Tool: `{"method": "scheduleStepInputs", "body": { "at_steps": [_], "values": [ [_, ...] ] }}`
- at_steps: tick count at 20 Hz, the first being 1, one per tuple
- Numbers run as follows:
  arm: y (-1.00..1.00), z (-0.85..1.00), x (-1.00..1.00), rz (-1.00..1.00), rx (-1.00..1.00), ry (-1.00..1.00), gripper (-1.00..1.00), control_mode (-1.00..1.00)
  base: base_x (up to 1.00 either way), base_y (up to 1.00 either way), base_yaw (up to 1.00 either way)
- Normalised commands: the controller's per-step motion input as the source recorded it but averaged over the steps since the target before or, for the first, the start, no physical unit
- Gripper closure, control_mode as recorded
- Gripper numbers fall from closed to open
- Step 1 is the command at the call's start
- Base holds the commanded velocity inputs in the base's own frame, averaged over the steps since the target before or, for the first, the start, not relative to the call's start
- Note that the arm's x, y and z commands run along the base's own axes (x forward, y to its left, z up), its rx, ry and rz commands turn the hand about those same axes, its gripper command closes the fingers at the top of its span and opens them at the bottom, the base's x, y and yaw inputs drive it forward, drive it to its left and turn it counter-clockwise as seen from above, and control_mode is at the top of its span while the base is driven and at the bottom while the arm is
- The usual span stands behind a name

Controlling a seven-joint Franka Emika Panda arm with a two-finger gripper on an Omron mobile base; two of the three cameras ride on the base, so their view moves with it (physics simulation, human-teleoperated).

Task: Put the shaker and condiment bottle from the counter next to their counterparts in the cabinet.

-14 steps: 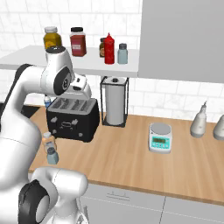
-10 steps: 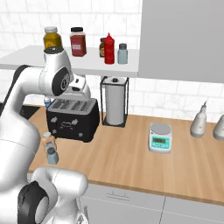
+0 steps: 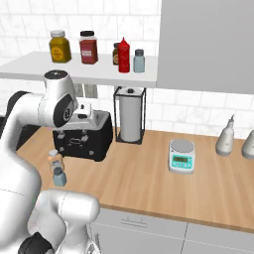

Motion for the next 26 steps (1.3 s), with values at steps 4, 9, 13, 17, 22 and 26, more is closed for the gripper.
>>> {"method": "scheduleStepInputs", "body": {
  "at_steps": [4, 9, 13, 17, 22, 26],
  "values": [
    [0.01, -0.44, -0.36, 0.5, -0.04, 0.02, -1.0, -1.0, 0.0, 0.0, 0.0],
    [-0.33, -0.47, -0.47, 0.51, 0.15, -0.12, -1.0, -1.0, 0.0, 0.0, 0.0],
    [-0.45, -0.29, -0.12, 0.46, 0.21, -0.09, -1.0, -1.0, 0.0, 0.0, 0.0],
    [-0.14, -0.37, 0.0, 0.31, 0.09, -0.09, -1.0, -1.0, 0.0, 0.0, 0.0],
    [0.04, -0.42, 0.0, 0.24, 0.06, -0.11, -1.0, -1.0, 0.0, 0.0, 0.0],
    [0.29, -0.38, -0.02, 0.25, 0.08, -0.15, -1.0, -1.0, 0.0, 0.0, 0.0]
  ]
}}
